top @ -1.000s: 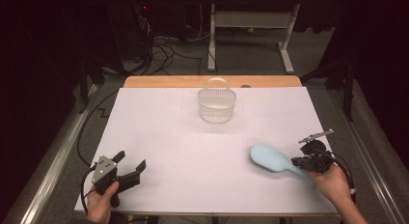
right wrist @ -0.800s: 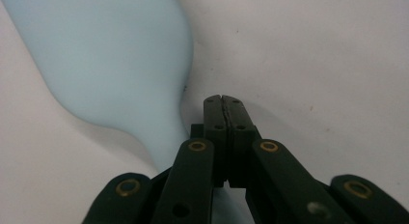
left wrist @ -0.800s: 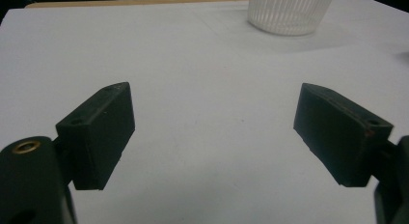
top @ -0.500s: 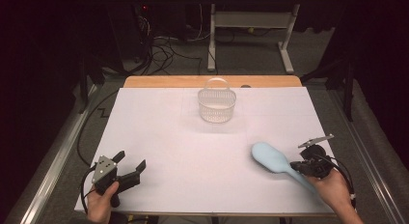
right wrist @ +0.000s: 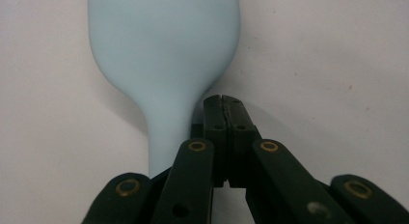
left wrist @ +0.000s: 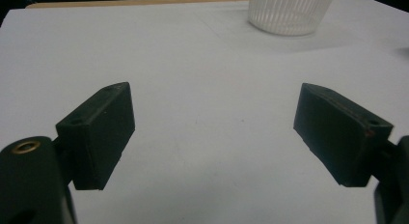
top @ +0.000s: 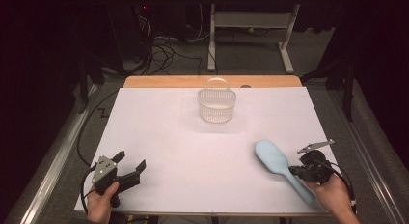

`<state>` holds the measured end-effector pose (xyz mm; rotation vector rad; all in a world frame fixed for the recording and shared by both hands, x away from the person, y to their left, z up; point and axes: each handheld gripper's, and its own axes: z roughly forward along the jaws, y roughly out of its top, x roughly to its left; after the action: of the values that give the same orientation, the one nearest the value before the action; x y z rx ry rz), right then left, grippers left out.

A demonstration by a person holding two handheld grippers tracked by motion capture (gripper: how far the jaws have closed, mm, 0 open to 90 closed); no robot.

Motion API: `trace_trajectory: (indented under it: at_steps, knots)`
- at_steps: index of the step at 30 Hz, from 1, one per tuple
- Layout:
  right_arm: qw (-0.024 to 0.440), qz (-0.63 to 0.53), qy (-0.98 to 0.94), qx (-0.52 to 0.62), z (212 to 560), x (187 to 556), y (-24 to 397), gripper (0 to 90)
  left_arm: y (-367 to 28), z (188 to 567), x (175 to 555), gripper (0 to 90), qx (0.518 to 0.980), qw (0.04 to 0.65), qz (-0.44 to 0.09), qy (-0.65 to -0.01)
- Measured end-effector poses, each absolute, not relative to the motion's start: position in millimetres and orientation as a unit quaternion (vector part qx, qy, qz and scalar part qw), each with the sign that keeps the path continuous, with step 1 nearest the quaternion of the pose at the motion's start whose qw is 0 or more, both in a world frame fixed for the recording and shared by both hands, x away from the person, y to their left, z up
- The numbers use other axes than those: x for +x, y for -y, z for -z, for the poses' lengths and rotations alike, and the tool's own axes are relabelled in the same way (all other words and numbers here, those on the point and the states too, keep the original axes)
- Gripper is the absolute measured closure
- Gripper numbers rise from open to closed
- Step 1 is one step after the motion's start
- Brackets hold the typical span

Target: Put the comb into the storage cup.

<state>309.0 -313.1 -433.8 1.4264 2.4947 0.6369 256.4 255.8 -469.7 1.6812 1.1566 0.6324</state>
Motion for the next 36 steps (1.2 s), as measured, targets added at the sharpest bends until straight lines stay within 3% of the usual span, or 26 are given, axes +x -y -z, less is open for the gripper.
trace_trajectory:
  at_steps: [19,36]
  knots:
    - [0.101,-0.227,-0.839,0.484,433.0,299.1,312.1,89.6,-255.5,469.4,255.9,15.5,0.69,0.482,-0.261,-0.473]
    - [0.122,-0.261,-0.818,0.497,415.8,290.2,321.6,73.8,-255.4,469.5,255.9,15.5,0.691,0.481,-0.261,-0.472]
